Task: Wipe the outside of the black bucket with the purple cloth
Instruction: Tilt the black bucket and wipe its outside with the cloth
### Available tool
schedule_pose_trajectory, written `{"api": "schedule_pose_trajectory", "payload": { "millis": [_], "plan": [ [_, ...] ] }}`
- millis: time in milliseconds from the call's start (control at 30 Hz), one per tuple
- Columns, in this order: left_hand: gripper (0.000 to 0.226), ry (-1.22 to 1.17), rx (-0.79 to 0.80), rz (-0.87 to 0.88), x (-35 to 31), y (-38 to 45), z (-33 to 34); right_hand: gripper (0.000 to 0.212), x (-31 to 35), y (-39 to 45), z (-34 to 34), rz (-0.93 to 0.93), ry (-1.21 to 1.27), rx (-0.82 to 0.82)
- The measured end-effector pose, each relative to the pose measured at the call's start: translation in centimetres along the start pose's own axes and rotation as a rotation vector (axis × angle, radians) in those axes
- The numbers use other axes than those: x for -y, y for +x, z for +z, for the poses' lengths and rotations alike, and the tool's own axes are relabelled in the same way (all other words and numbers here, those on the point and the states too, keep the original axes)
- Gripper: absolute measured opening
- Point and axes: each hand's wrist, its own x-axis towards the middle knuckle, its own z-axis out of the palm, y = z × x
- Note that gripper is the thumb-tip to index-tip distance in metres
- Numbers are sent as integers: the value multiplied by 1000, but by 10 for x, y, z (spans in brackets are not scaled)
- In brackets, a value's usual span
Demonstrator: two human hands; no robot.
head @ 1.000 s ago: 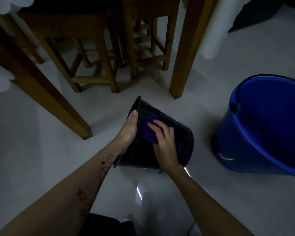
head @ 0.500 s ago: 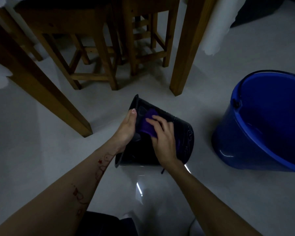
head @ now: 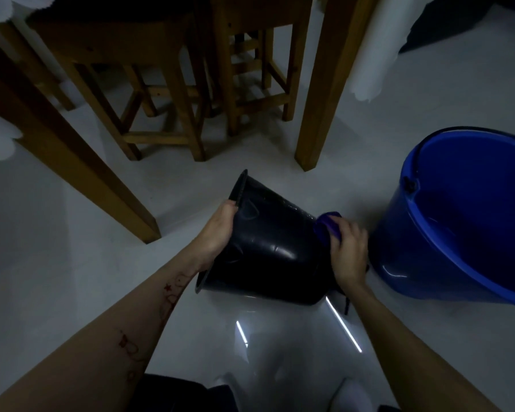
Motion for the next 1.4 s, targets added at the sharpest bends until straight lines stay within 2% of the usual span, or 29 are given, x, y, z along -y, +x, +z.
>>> {"api": "schedule_pose_trajectory", "payload": {
  "millis": [67,133,233,333,500,567,633,700,733,767,833,900,967,1033,1133,1267,1333,1400],
  "plan": [
    [49,-119,36,-93,-9,1,8,45,23,-25,-1,-227,103,-23],
    [58,-169,43,-109,-8,4,13,54,49,-48,9,-461,99,4],
    [67,-127,21,-46,-3,5,11,46,83,-46,23,-558,133,33],
    [65,-65,21,54,3,4,7,45,102,-14,25,-527,135,36],
    [39,68,42,81,2,-1,1,36,58,15,23,-140,132,31],
    [34,-12,-10,17,-1,-1,-2,34,25,0,15,-53,125,54],
    [51,-114,-34,-66,-6,2,-1,37,10,-25,6,-117,150,53],
    [90,-128,-29,-112,-4,8,3,49,22,-45,5,-252,213,36],
    [102,-125,-33,-101,1,12,5,57,37,-50,8,-341,216,34],
    [102,-112,-40,-92,2,12,8,61,54,-53,13,-431,198,41],
    [83,-95,-34,-58,-4,6,11,54,89,-48,22,-529,190,55],
    [68,-81,-21,7,-4,4,11,50,114,-31,26,-484,209,56],
    [65,-43,-29,59,1,5,8,48,122,-7,27,-430,174,28],
    [70,-21,-14,71,6,4,4,42,115,13,29,-363,144,23],
    [80,11,-9,63,15,2,-2,33,74,28,32,-155,55,38],
    [51,78,-3,84,15,-3,-9,32,19,7,17,-9,21,68],
    [42,107,14,104,12,-2,-7,35,16,-19,9,-81,68,62],
    [50,69,20,127,11,3,-2,47,33,-45,10,-245,122,52]
  ]
}}
